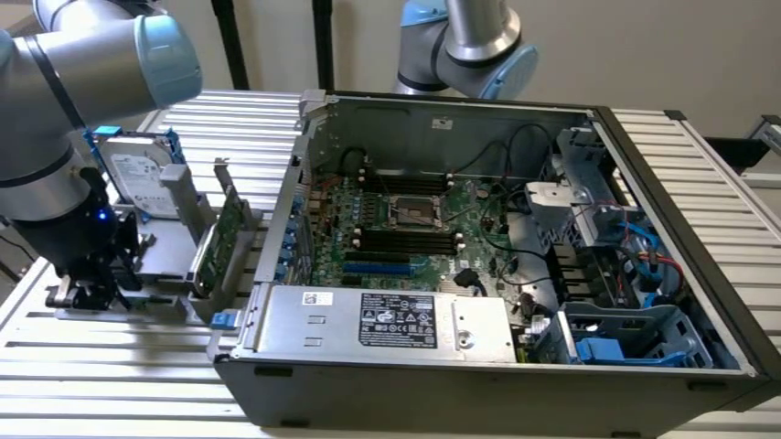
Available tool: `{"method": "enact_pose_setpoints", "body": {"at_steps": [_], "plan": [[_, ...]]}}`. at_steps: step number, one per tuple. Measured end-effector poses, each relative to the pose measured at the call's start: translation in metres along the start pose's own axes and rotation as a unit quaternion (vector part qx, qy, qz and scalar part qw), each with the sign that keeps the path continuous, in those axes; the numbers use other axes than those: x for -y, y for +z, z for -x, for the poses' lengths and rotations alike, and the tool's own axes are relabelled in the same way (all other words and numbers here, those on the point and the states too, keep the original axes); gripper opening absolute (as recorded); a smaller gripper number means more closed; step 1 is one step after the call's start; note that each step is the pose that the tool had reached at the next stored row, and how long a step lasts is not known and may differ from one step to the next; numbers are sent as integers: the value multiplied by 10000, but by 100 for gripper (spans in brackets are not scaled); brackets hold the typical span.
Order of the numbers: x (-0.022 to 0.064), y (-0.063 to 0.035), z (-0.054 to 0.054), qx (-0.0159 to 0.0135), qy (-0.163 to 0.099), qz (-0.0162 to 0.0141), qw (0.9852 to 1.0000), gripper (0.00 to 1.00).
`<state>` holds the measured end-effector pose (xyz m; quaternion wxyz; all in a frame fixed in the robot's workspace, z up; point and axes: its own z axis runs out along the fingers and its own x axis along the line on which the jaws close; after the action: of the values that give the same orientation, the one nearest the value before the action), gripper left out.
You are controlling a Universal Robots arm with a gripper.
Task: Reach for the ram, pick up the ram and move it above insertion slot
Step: 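Pick up the ram and move it above insertion slot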
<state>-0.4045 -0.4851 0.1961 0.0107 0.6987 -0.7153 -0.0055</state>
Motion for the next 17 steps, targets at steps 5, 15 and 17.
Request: {"method": "enact_pose_setpoints", "body": {"at_steps": [5,15,17], "plan": [[0,5,-1,-43,-68,-1,10000,36],[-1,6,0,-45,-142,-2,9999,14],[-1,6,0,-45,-142,-2,9999,14]]}}
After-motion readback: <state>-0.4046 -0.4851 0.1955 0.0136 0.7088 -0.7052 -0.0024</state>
